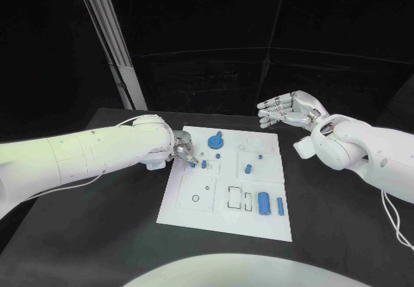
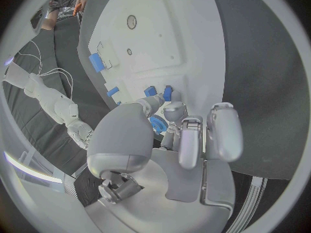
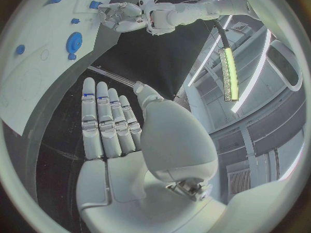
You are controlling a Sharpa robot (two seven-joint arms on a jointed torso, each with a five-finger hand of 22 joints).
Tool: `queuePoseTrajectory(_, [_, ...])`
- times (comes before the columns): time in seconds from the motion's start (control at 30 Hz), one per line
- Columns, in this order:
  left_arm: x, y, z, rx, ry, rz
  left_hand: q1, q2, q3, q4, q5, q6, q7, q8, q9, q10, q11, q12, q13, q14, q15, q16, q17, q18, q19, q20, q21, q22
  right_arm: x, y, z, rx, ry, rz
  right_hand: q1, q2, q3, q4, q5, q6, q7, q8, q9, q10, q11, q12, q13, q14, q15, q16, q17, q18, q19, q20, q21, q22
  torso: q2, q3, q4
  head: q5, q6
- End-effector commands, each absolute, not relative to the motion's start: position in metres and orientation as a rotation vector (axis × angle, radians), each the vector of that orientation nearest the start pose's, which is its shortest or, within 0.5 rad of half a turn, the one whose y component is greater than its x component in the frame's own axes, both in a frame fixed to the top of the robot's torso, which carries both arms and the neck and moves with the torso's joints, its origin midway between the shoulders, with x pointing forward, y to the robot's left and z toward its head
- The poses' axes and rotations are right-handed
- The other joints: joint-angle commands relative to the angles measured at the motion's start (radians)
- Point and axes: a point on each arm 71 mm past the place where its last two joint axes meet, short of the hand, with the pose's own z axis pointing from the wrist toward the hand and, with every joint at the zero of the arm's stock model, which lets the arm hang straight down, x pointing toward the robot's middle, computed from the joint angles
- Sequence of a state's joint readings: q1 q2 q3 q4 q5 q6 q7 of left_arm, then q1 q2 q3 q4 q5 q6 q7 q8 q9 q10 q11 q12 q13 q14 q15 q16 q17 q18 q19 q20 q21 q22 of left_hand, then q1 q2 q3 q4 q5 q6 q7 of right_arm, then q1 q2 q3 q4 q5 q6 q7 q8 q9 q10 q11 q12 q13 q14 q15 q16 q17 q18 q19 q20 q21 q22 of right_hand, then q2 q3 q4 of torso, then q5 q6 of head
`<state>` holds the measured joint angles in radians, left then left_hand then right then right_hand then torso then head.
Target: Assemble the parts on the task board
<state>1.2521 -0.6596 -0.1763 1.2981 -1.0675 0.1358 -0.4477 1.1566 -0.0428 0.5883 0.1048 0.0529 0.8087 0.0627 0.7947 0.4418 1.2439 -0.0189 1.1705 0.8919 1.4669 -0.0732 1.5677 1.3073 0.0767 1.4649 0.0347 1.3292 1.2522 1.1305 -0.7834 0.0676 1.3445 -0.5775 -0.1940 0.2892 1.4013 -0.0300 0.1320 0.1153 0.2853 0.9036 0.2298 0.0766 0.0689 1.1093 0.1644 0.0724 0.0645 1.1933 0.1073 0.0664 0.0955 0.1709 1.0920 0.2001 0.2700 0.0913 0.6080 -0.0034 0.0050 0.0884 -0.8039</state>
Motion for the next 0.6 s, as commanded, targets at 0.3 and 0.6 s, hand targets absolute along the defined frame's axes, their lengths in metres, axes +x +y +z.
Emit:
queuePoseTrajectory(0.3, [0.4998,0.1906,-0.2666,-0.074,2.439,-0.318,-0.028,-0.013,0.087,-0.083,0.004,0.016,-0.014,0.012,0.002,0.012,-0.005,0.002,0.002,0.104,-0.012,0.003,0.263,-0.007,0.011,-0.011,0.0,0.004,0.5131,-0.2143,-0.185,0.572,1.605,1.356,-0.007,0.002,0.001,-0.005,-0.006,-0.008,0.006,0.002,0.0,-0.007,0.001,0.003,-0.001,-0.005,0.001,-0.001,-0.001,0.01,0.002,0.004,-0.007,-0.002,-0.001,-0.0002,0.0008,-0.003,-0.003])
queuePoseTrajectory(0.6, [0.5005,0.1926,-0.2671,-0.088,2.438,-0.294,-0.074,-0.037,0.056,-0.061,0.006,0.027,-0.022,0.02,0.003,0.017,-0.011,0.004,0.003,0.104,-0.017,0.003,0.263,-0.009,0.014,-0.015,0.004,0.011,0.5137,-0.2154,-0.1852,0.573,1.604,1.353,-0.007,0.002,0.001,-0.005,-0.006,-0.008,0.006,0.002,0.0,-0.007,0.001,0.003,-0.001,-0.005,0.001,-0.001,-0.001,0.01,0.002,0.004,-0.007,-0.002,0.0,-0.0005,0.0012,-0.003,-0.003])
